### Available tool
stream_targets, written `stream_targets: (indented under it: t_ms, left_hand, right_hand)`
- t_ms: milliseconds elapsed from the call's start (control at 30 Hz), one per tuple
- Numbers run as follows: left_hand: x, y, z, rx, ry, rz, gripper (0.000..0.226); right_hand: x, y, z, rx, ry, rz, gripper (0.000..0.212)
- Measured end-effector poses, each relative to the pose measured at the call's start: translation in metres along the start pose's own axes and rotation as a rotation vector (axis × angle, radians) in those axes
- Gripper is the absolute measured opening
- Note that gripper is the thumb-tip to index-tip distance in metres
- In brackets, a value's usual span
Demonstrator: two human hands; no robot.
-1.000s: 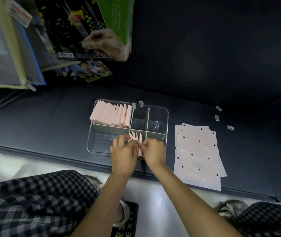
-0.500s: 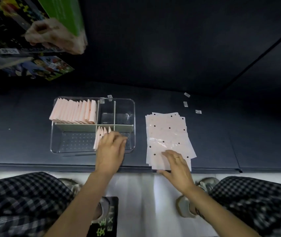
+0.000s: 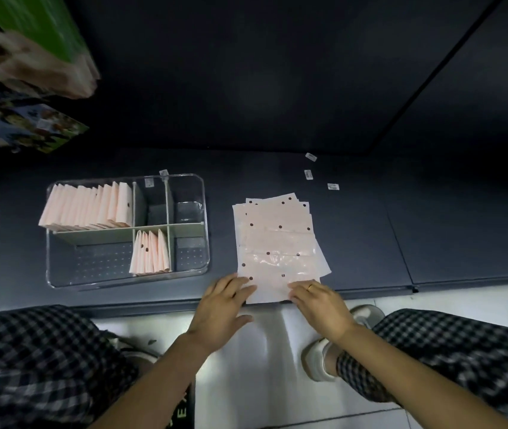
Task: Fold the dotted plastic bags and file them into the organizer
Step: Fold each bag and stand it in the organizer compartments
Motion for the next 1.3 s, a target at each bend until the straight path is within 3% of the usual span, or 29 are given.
stream_targets:
  t_ms: [67,233,333,667,867,1000,1100,1200,1300]
  left_hand:
    - [0.011,0.005,-0.004,0.046,-0.114,-0.113,0.052]
    - [0.041,0.022,-0.013,0.131,-0.308,-0.416,0.046]
    - [0.045,0.033,-0.011,0.154,-0.274,-0.464,0.044]
    - [0.001,0.06,-0.016,-0.011,0.156,-0.131,0.055]
    - [-0.014,0.062,-0.013,0.053,0.231,0.001,0.073]
    - [-0.021,0.062,-0.012,0.076,0.252,0.059,0.071]
    - [-0.022,0.064,-0.012,0.139,0.235,0.158,0.067]
    - [-0.032,0.065,-0.006,0.127,0.205,0.226,0.068]
    - [-0.032,0.065,-0.003,0.115,0.233,0.226,0.069]
  right_hand:
    - [0.007,0.005,-0.006,-0.011,0.095,0.061,0.004]
    - [0.043,0.048,-0.036,-0.11,0.222,0.056,0.008]
    - [0.05,0.088,-0.054,-0.187,0.167,0.057,0.012]
    - [0.004,0.149,-0.085,-0.434,0.029,0.206,0.022]
    - [-0.002,0.151,-0.084,-0.442,-0.005,0.194,0.023]
    - [0.004,0.135,-0.073,-0.465,-0.057,0.026,0.025]
    - [0.003,0.103,-0.032,-0.193,-0.095,-0.154,0.025]
    - [-0.024,0.063,0.0,0.01,-0.196,0.021,0.041]
    - [-0.033,0.034,-0.017,-0.078,-0.272,0.199,0.057]
Point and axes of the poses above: each hand's wrist, its own y-axis towards the middle knuckle, its own x-axis out of the back of the hand, z = x × y, the point moved 4 cm from there along y, towards the middle knuckle, and after that the axes turned 6 degrees about -y, right-handed, at the moved point
